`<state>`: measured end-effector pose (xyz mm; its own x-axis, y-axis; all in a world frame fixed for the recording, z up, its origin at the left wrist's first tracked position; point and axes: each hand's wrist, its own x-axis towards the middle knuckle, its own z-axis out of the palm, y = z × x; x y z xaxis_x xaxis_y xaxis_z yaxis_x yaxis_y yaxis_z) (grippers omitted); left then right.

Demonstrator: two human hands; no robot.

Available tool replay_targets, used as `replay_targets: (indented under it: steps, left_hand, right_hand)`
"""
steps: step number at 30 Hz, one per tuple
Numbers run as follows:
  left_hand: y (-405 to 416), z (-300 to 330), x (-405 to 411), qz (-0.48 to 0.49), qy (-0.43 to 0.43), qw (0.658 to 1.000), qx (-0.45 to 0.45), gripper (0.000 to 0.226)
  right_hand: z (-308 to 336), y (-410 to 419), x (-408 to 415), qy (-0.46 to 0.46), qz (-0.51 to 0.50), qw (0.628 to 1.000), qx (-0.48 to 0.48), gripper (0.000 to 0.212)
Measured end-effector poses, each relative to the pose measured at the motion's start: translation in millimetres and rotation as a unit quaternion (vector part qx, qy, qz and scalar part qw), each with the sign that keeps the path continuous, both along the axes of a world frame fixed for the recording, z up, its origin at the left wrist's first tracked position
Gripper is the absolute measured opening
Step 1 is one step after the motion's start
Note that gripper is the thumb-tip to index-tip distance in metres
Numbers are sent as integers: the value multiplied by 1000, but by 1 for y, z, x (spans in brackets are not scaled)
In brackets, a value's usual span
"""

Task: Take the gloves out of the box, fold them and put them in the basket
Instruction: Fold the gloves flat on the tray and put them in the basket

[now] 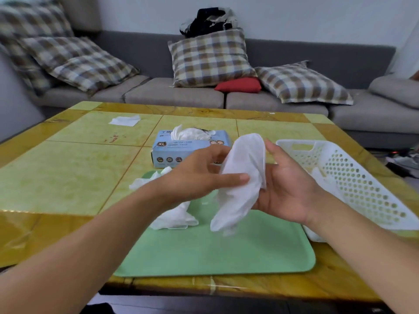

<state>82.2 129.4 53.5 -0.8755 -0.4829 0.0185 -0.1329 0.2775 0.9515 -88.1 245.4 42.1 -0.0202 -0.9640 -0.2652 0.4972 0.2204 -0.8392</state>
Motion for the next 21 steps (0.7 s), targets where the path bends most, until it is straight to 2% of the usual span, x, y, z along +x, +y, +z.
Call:
replay_targets:
  steps: [2,5,9,11,12,13,14,16,18,19,21]
  left_hand:
    - [4,-2,-19,66,27,996,45,43]
    - [-8,-8,-21,113,34,989,91,23]
    - [-16,-15,-16,125,28,988,91,13]
    - [-17,-19,-20,199,31,978,51,18]
    - [-14,-19,-21,261,51,964,-1,26]
    - [-11,-17,-20,312,89,944,-56,33]
    - [-6,-14,-18,324,130,932,-95,38]
    - [5,-6,-15,199,143,965,-92,53]
    - [17,-1,-15,38,111,993,-28,63]
    - [19,-2,-17,12,114,993,-7,59]
    - [17,-1,-19,73,133,988,7,37]
  right_hand:
    - [-2,4,-4,33,19,999,-21,78]
    - [-6,8,-12,156,-68,985,-27,49]
    - [-6,5,-21,206,-170,964,-13,32]
    - [-3,0,-18,208,-191,959,-28,19]
    - [0,-3,-16,193,-201,960,-38,16]
    - [4,-7,-12,177,-210,960,-53,13]
    - [9,-10,-7,167,-215,960,-64,11]
    - [18,-9,2,150,-195,965,-86,16]
    - [26,-4,14,127,-117,979,-109,33]
    - [30,0,17,122,-76,983,-117,42]
    - [37,5,15,154,-48,978,-133,46]
